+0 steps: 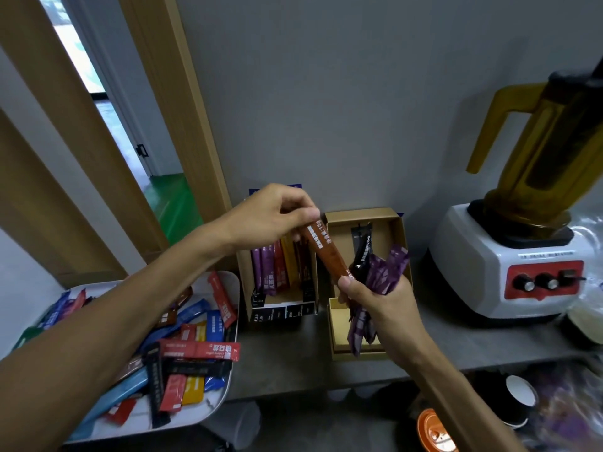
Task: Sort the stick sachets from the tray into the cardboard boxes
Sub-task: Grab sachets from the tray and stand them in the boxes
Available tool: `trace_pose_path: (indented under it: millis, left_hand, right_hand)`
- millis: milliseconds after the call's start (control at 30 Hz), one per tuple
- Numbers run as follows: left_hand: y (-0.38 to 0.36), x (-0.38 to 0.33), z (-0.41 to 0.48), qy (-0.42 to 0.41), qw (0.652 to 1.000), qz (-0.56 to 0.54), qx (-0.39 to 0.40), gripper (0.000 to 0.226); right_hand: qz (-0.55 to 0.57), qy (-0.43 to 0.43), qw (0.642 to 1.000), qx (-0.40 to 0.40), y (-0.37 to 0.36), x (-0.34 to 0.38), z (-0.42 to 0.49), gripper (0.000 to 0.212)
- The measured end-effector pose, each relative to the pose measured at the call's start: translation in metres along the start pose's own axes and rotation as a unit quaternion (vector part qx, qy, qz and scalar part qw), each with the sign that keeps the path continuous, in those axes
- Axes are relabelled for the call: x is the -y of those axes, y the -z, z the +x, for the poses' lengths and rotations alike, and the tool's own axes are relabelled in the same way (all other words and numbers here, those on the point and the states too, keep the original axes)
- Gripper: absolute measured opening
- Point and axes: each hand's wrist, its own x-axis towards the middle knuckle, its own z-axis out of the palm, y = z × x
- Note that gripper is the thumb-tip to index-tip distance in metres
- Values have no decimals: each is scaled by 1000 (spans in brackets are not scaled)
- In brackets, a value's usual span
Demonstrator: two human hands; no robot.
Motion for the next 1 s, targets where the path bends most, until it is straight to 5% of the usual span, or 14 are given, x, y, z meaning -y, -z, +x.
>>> trace_pose_path:
  millis: [233, 400, 467, 600, 800, 900, 1000]
  left_hand:
    - [-9, 1, -9, 66, 986, -149, -28, 45]
    - [3, -2, -3, 34, 997, 47, -57, 3]
    - [24, 0, 4, 43, 985, 141, -85, 4]
    - [38, 10, 16, 112, 920, 375, -11, 8]
    - [-1, 45, 28, 103, 793, 599, 40, 10]
    - [-10, 56, 26, 110, 719, 685, 33, 16]
    - [-17, 58, 28, 133, 684, 716, 38, 19]
  right_hand:
    - [23, 8, 1000, -7, -1, -1, -1, 39]
    - [-8, -3, 1000, 11, -2, -6, -1, 36]
    - [15, -20, 999, -32, -2, -12, 1, 33]
    - [54, -44, 993, -91, 1, -20, 2, 27]
    - [33, -61, 994, -85, 2, -26, 0, 28]
    - [27, -90, 993, -76, 2, -29, 0, 19]
    - [26, -105, 992, -68, 0, -27, 0, 17]
